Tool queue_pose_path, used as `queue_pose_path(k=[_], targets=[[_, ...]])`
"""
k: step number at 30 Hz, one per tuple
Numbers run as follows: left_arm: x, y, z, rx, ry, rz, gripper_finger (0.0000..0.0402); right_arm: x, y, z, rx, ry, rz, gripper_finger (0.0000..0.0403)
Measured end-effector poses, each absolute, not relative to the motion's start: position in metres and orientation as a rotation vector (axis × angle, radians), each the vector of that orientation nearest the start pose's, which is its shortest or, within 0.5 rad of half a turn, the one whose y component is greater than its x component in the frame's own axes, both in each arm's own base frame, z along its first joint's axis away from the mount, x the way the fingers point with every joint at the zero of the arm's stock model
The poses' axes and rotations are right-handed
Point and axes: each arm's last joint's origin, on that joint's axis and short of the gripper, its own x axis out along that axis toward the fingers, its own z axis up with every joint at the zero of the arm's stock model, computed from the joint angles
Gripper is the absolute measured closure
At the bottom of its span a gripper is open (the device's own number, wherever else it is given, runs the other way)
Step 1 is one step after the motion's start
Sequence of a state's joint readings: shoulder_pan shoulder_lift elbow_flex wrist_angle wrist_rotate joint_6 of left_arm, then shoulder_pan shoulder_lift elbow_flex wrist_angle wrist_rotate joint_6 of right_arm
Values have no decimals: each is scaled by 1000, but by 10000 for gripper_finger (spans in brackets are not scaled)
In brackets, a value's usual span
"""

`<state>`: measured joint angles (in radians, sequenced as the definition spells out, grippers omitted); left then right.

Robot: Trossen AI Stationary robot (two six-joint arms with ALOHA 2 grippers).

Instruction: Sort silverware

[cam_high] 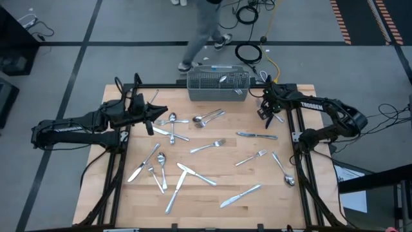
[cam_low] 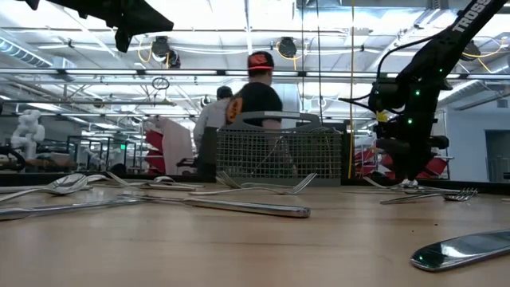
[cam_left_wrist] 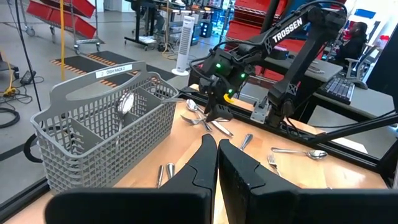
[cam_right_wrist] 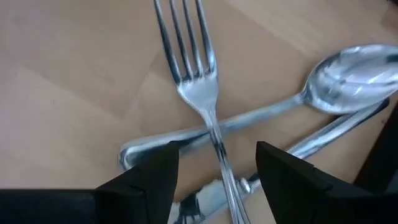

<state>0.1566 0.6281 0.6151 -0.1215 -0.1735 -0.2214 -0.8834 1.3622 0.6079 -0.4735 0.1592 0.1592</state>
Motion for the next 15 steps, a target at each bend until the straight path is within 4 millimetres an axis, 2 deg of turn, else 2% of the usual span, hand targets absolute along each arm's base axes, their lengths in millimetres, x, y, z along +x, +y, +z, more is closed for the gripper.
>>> queue_pose_path(k=[11, 15], targets=[[145, 28, 303, -216, 98, 344, 379, 140, -169, 138, 543, 1200, -1035, 213], [145, 28, 303, -216, 98, 343, 379, 144, -168, 133, 539, 1219, -1035, 233]])
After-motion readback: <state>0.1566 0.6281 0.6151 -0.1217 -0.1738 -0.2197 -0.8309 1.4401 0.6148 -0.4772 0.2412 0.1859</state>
